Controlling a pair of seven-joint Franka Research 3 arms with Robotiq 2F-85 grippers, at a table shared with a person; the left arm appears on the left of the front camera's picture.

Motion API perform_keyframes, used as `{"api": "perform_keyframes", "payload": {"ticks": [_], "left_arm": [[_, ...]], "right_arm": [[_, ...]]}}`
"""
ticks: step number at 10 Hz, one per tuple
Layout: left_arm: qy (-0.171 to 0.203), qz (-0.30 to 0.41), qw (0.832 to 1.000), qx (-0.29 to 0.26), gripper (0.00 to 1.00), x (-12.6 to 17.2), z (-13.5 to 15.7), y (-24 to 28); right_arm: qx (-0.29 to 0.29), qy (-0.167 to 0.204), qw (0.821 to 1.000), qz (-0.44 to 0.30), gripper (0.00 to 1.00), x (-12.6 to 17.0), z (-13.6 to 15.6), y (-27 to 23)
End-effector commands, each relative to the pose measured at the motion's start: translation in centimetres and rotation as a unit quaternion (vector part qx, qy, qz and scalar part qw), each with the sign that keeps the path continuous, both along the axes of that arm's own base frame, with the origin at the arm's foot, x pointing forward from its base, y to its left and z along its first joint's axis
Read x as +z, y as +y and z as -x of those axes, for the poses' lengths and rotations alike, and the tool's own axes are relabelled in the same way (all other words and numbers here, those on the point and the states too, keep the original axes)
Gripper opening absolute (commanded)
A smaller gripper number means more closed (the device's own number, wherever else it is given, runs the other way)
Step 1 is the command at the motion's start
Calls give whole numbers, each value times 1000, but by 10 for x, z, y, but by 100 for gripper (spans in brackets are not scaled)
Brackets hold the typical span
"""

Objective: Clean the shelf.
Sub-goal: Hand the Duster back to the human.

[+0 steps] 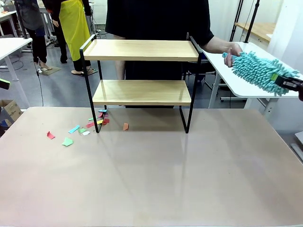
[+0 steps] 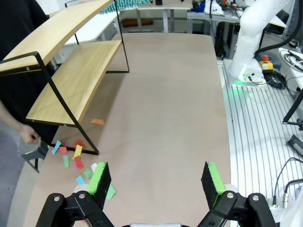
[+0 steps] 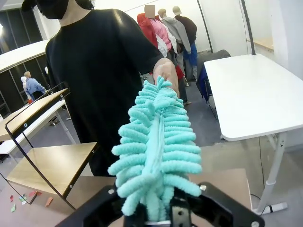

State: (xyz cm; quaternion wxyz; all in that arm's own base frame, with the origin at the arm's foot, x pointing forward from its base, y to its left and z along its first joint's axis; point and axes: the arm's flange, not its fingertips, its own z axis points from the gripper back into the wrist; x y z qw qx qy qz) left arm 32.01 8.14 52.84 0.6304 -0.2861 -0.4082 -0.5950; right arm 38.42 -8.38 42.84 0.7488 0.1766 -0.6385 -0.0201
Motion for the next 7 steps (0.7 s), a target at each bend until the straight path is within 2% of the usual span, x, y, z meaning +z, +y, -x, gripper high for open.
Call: {"api": "perform_keyframes", "payload": {"ticks": [1, 4, 5, 6, 7], "left_arm": [[-5, 13, 1000, 0, 100, 3, 0, -2], [-5, 13, 1000, 0, 100, 3, 0, -2], [-5, 13, 1000, 0, 100, 3, 0, -2], [-5, 13, 1000, 0, 100, 3, 0, -2], [-5, 13, 1000, 0, 100, 3, 0, -2]], "right_arm": [[-5, 1, 1000, 5, 16, 1, 0, 2], [1, 0, 1000, 0, 16, 0, 0, 1], [11, 10, 1000, 18, 73, 4, -3, 0], [15, 12, 1000, 23, 73, 9, -2, 0], [11, 14, 1000, 23, 100, 15, -3, -1]]}}
